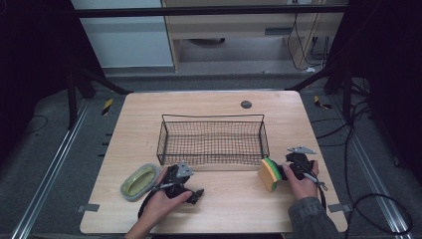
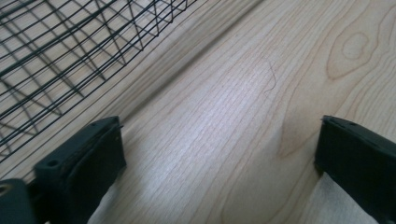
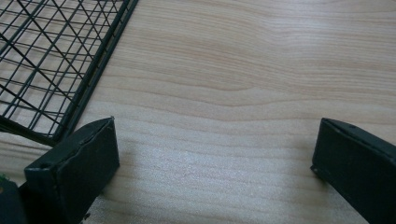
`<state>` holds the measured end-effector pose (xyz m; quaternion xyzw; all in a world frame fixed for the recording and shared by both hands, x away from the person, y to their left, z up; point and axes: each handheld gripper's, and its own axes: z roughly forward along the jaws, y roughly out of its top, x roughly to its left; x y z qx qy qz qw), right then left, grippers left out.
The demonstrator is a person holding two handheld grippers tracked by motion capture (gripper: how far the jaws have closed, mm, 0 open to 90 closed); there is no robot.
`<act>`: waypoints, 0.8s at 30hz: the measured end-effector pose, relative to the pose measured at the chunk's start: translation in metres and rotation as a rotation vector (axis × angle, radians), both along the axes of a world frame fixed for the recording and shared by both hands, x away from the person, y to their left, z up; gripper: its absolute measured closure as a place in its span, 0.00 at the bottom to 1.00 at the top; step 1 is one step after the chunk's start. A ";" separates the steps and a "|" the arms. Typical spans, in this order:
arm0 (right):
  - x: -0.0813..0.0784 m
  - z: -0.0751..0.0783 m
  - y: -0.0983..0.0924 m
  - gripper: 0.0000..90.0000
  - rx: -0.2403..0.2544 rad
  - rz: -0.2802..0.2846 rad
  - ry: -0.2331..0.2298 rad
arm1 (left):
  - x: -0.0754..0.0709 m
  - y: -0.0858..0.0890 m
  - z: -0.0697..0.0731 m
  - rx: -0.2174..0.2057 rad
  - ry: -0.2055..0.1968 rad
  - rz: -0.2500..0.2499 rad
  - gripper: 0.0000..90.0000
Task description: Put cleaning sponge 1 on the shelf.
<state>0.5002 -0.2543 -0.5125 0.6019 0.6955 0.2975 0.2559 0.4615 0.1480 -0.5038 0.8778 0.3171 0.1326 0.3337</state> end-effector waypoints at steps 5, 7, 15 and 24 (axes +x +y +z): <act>0.003 0.000 -0.001 0.01 0.002 0.024 0.001 | -0.006 0.002 0.006 0.036 -0.051 -0.010 0.10; 0.002 0.000 -0.002 0.01 -0.003 0.035 -0.002 | -0.010 0.001 0.010 0.017 -0.051 -0.012 0.09; 0.001 0.000 -0.003 0.01 -0.003 0.037 -0.003 | -0.027 0.012 0.043 0.082 -0.069 -0.022 0.10; 0.002 0.000 -0.001 0.01 -0.001 0.025 -0.001 | -0.014 0.076 0.096 0.148 -0.065 0.068 0.10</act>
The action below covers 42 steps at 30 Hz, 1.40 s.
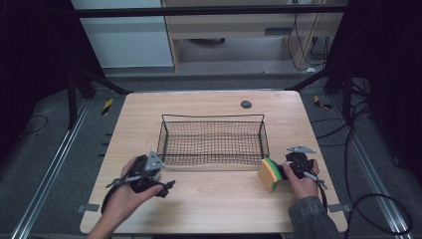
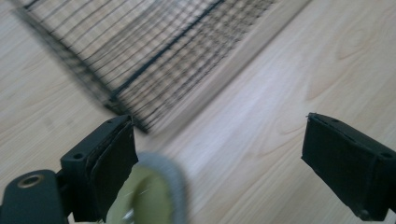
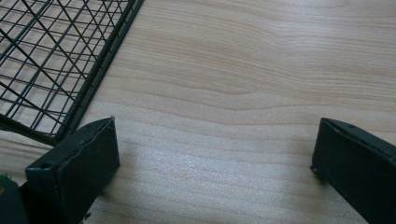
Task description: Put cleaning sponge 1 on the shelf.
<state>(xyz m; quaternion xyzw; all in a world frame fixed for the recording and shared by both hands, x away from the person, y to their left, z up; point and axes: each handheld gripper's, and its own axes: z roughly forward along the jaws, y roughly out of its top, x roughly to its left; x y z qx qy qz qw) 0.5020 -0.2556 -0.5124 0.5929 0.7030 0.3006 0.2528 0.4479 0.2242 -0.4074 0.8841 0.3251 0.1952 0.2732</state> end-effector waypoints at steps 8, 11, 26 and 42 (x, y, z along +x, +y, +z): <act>0.002 0.000 0.000 0.01 -0.002 0.008 0.000 | 0.023 0.038 0.006 0.045 0.115 0.055 0.07; 0.002 0.000 0.000 0.01 0.002 0.007 0.000 | 0.027 0.045 0.008 0.065 0.139 0.068 0.07; 0.001 0.000 0.000 0.01 0.000 0.009 -0.001 | 0.038 0.067 0.017 0.134 0.210 0.034 0.33; 0.002 0.000 0.000 0.01 0.001 0.007 -0.001 | 0.043 0.065 0.012 0.207 0.306 -0.004 0.56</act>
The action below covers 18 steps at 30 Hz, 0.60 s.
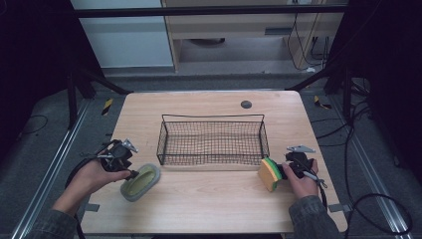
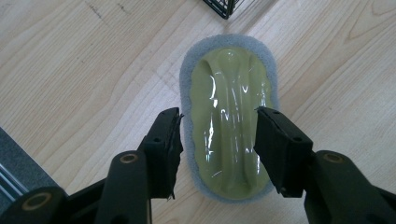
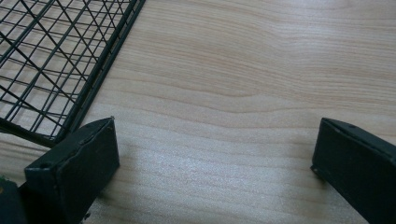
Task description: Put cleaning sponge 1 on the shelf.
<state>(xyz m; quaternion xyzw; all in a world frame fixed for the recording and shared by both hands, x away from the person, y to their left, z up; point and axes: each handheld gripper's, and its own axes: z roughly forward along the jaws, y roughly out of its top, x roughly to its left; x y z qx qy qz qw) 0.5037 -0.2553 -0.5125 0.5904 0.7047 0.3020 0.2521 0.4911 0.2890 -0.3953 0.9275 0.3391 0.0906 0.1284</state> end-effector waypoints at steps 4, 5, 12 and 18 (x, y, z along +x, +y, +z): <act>-0.001 0.000 0.000 0.01 0.003 0.000 0.003 | 0.002 0.001 -0.001 0.002 0.002 0.012 0.57; -0.001 0.000 0.000 0.01 0.003 0.004 0.003 | 0.002 0.001 -0.002 0.003 0.002 0.014 0.57; 0.000 0.000 -0.010 0.01 -0.003 0.057 -0.002 | 0.002 -0.001 -0.006 0.023 0.007 0.008 0.57; 0.000 0.000 -0.010 0.01 -0.002 0.057 -0.001 | 0.003 -0.002 -0.007 0.014 0.002 0.009 0.56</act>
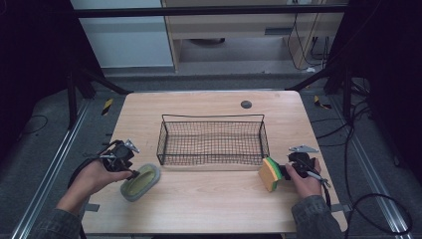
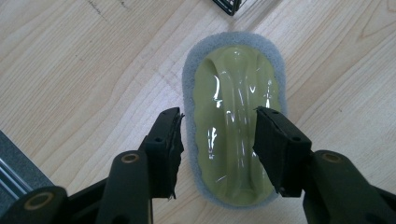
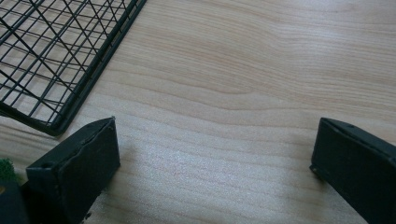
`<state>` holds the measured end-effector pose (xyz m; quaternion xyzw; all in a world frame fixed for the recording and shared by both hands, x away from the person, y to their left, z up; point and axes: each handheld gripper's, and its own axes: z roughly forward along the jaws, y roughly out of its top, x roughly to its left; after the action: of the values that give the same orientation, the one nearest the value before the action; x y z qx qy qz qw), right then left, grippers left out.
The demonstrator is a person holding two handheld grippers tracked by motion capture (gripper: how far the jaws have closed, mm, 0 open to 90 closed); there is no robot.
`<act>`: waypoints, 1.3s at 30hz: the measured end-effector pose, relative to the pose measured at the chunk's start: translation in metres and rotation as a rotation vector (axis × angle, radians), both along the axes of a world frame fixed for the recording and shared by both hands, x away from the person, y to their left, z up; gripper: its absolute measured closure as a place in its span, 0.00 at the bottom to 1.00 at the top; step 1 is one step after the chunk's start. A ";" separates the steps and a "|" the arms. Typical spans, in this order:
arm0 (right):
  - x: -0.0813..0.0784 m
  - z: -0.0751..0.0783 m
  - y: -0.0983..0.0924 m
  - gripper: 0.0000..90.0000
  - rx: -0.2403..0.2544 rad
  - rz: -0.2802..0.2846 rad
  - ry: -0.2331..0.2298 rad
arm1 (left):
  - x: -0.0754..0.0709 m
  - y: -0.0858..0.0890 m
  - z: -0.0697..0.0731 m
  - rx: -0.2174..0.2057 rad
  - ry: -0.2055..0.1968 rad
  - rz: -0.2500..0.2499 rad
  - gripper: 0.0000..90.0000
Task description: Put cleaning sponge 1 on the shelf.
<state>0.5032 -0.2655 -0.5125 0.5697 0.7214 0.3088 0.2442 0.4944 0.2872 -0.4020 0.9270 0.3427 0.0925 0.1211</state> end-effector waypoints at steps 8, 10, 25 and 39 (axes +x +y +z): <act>0.000 0.000 -0.005 0.01 -0.001 -0.008 0.002 | -0.003 -0.002 -0.002 0.001 0.000 -0.011 0.55; 0.000 0.000 -0.005 0.01 -0.001 -0.005 0.001 | -0.003 -0.003 -0.003 0.005 0.007 -0.015 0.55; 0.000 0.000 -0.006 0.01 0.004 -0.007 0.000 | 0.003 -0.012 -0.011 0.043 0.071 -0.019 0.57; 0.000 0.000 -0.006 0.01 0.002 -0.007 0.000 | 0.006 -0.018 -0.022 0.013 0.051 0.010 0.63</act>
<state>0.5033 -0.2719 -0.5126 0.5724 0.7193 0.3086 0.2445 0.5000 0.2694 -0.4241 0.9281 0.3499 0.0715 0.1056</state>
